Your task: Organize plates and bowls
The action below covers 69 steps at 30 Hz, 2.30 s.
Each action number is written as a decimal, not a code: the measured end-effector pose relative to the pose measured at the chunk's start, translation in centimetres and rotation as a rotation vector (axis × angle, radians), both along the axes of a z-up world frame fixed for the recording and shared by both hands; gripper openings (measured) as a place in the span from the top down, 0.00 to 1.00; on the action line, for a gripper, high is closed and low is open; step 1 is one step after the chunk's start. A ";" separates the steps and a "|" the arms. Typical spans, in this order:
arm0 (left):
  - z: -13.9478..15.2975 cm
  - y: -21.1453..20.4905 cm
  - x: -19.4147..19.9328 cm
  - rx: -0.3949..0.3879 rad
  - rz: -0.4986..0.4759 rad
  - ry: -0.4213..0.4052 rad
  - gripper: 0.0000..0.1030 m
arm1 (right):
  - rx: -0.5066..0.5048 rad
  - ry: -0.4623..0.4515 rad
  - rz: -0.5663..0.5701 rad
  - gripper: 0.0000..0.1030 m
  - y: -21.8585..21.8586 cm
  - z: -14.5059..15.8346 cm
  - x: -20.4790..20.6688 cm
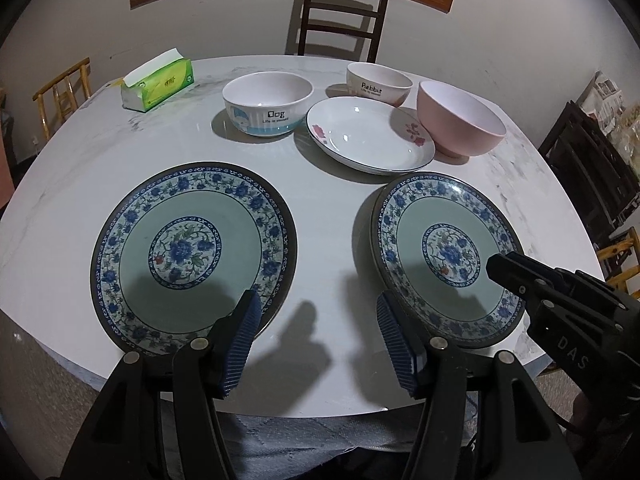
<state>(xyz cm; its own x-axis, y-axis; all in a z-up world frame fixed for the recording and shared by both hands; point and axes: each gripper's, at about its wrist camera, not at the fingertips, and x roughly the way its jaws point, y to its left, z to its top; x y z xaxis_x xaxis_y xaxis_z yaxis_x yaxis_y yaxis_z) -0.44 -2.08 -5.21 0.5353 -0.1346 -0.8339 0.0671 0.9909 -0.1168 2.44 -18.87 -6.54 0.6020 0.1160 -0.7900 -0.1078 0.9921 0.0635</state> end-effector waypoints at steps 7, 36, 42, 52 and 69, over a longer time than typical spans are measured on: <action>-0.2 -0.4 0.2 0.005 -0.005 0.009 0.45 | 0.003 0.003 -0.005 0.80 -0.7 -0.2 -0.1; -1.8 -0.9 2.6 -0.197 -0.084 0.105 0.45 | 0.222 0.059 -0.009 0.80 -9.5 -0.1 1.4; -2.4 -0.7 4.0 -0.291 -0.102 0.133 0.48 | 0.295 0.113 -0.014 0.79 -13.1 -1.2 2.5; -3.5 -1.3 5.9 -0.399 -0.123 0.190 0.50 | 0.465 0.219 0.002 0.78 -16.3 -4.6 4.5; -5.8 -1.5 8.6 -0.470 -0.074 0.301 0.70 | 0.575 0.279 0.029 0.78 -16.6 -7.1 6.8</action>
